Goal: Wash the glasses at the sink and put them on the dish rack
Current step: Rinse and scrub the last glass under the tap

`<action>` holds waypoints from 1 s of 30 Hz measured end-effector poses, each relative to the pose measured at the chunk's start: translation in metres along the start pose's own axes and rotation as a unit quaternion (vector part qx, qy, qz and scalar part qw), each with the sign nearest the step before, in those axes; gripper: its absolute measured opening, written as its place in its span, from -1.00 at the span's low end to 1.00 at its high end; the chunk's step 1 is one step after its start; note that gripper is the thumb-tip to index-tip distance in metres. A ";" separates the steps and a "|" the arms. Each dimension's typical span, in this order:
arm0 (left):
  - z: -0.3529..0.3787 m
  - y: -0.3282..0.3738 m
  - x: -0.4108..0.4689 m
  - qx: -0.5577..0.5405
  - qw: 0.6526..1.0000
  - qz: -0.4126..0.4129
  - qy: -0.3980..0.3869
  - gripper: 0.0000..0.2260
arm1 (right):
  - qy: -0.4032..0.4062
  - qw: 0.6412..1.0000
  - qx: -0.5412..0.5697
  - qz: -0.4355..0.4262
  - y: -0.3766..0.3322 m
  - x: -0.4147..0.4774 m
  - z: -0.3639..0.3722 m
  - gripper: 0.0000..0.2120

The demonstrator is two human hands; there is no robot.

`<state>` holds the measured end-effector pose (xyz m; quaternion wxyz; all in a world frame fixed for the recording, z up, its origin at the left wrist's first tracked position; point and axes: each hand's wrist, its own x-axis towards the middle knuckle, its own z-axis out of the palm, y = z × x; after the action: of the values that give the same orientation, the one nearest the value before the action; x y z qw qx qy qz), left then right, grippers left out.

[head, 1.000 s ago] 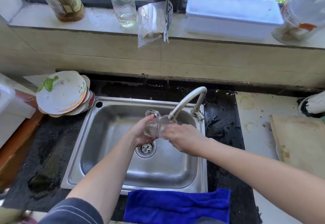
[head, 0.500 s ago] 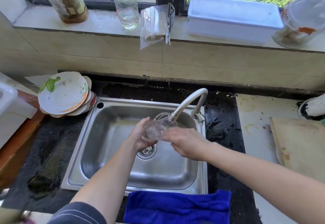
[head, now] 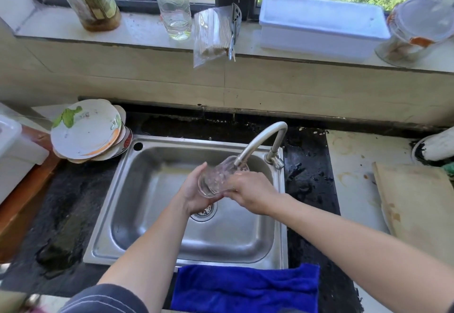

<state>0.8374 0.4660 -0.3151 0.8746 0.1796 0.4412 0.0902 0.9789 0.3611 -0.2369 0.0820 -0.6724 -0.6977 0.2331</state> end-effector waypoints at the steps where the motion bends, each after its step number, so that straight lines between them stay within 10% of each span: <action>1: -0.001 -0.001 0.000 -0.013 1.000 0.017 -0.019 -0.53 | 0.013 0.999 0.020 0.026 -0.004 0.000 0.000 -0.78; 18: 0.000 0.004 0.007 0.094 0.993 -0.045 0.054 -0.68 | 0.006 0.982 -0.087 -0.166 0.023 -0.028 0.003 -0.61; 25: -0.003 0.004 0.006 0.079 0.995 -0.058 0.026 -0.66 | -0.070 0.998 0.003 0.000 0.006 -0.011 0.000 -0.74; 30: 0.009 -0.005 0.001 0.022 1.000 -0.007 -0.008 -0.57 | 0.022 0.986 0.139 0.085 0.006 0.002 -0.011 -0.79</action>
<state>0.8454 0.4593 -0.3131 0.8748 0.1963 0.4370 0.0725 0.9887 0.3651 -0.2302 0.1699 -0.7160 -0.5972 0.3192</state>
